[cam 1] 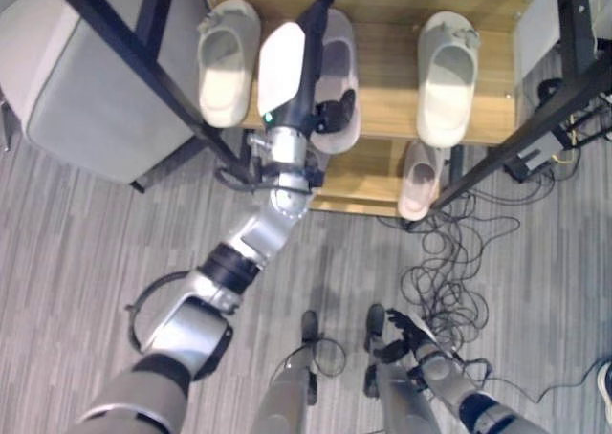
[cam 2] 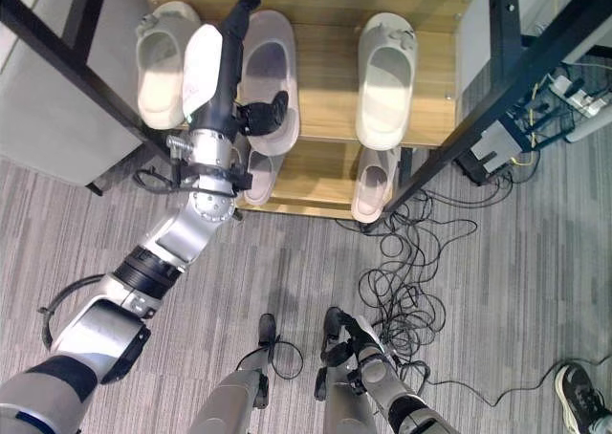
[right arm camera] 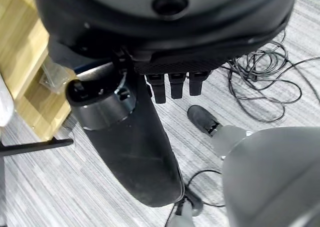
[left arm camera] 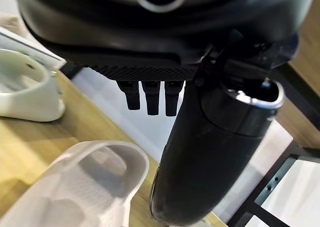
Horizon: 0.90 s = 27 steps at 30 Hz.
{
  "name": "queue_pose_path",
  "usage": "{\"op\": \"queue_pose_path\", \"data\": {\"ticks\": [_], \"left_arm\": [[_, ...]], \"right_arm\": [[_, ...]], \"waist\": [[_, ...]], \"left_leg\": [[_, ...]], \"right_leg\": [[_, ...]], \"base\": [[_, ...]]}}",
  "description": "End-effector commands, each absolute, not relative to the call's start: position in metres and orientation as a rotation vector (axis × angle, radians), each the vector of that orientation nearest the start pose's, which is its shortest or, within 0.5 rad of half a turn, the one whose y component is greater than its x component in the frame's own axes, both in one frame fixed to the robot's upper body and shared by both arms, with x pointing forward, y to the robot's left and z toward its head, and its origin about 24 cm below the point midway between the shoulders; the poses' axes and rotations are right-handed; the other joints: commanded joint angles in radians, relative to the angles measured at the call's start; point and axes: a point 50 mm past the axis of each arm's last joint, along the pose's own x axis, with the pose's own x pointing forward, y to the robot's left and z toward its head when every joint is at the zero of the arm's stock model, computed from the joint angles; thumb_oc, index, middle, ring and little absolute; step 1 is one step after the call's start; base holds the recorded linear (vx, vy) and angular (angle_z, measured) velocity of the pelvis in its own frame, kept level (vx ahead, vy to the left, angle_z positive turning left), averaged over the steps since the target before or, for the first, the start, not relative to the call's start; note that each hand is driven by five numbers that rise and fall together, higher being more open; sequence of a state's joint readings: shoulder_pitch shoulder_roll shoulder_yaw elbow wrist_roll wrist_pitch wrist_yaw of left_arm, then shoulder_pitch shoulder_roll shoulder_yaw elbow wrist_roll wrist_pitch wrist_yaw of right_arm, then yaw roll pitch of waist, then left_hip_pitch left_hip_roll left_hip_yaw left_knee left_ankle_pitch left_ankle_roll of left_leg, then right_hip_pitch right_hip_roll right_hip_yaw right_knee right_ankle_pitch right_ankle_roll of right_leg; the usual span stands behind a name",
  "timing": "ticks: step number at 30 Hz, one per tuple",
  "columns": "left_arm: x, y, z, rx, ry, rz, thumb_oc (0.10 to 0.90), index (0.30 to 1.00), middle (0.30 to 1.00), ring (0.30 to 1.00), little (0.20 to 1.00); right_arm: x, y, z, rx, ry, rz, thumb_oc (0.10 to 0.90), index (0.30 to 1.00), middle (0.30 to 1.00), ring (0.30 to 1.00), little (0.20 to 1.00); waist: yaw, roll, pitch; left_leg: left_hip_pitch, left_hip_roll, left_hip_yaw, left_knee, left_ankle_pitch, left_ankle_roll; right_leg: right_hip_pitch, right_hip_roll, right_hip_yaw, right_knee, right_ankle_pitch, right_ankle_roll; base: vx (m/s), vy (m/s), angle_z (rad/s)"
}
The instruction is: Arrange the slippers neatly on the shoe rack.
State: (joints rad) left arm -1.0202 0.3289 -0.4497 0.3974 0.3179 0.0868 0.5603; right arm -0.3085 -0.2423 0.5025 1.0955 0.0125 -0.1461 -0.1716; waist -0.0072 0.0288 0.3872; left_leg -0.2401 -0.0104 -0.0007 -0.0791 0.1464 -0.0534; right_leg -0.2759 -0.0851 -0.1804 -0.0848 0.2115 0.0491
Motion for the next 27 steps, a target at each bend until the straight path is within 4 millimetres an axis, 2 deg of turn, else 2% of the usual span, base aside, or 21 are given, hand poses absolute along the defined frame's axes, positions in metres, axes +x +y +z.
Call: {"op": "queue_pose_path", "data": {"ticks": [1,7,13,18,21,27], "left_arm": [[0.357,0.068,0.341,0.685,-1.019,0.350,0.800,0.900,0.900,0.900,0.900],[0.368,0.080,0.347,0.789,-0.974,0.410,0.800,0.900,0.900,0.900,0.900],[0.376,0.096,0.346,0.808,-0.916,0.460,0.800,0.900,0.900,0.900,0.900],[0.377,0.110,0.363,0.813,-0.915,0.538,0.800,0.900,0.900,0.900,0.900],[0.370,0.109,0.380,0.783,-0.963,0.559,0.800,0.900,0.900,0.900,0.900],[0.370,0.107,0.395,0.843,-0.970,0.581,0.800,0.900,0.900,0.900,0.900]], "right_arm": [[0.248,-0.177,-0.088,-0.567,0.549,0.185,0.800,0.900,0.900,0.900,0.900],[0.248,-0.176,-0.087,-0.554,0.546,0.182,0.800,0.900,0.900,0.900,0.900],[0.247,-0.175,-0.087,-0.544,0.541,0.179,0.800,0.900,0.900,0.900,0.900],[0.249,-0.174,-0.086,-0.532,0.532,0.174,0.800,0.900,0.900,0.900,0.900],[0.247,-0.174,-0.087,-0.523,0.539,0.170,0.800,0.900,0.900,0.900,0.900],[0.244,-0.173,-0.090,-0.514,0.554,0.179,0.800,0.900,0.900,0.900,0.900]], "waist": [[-0.002,0.041,0.011],[-0.015,0.035,0.018],[-0.021,0.023,0.014],[-0.025,0.011,0.012],[-0.023,0.009,0.010],[-0.027,0.006,0.005]], "left_leg": [[-0.049,-0.024,-0.006,0.012,-0.042,0.032],[-0.061,-0.030,0.014,0.011,-0.050,0.036],[-0.069,-0.034,0.030,0.004,-0.054,0.034],[-0.088,-0.031,0.053,0.003,-0.057,0.034],[-0.096,-0.032,0.058,0.002,-0.058,0.035],[-0.098,-0.034,0.057,0.001,-0.063,0.037]], "right_leg": [[0.004,-0.001,0.011,0.133,-0.172,0.068],[-0.005,-0.002,0.027,0.114,-0.156,0.075],[-0.007,0.000,0.040,0.080,-0.135,0.081],[-0.016,0.005,0.059,0.048,-0.110,0.089],[-0.018,0.007,0.061,0.039,-0.104,0.092],[-0.020,0.009,0.060,0.034,-0.100,0.095]], "base": [[0.05,0.029,-0.02],[0.04,0.031,-0.07],[0.04,0.021,-0.10],[0.02,0.024,-0.09],[0.02,0.009,-0.15],[0.01,0.004,-0.02]]}}
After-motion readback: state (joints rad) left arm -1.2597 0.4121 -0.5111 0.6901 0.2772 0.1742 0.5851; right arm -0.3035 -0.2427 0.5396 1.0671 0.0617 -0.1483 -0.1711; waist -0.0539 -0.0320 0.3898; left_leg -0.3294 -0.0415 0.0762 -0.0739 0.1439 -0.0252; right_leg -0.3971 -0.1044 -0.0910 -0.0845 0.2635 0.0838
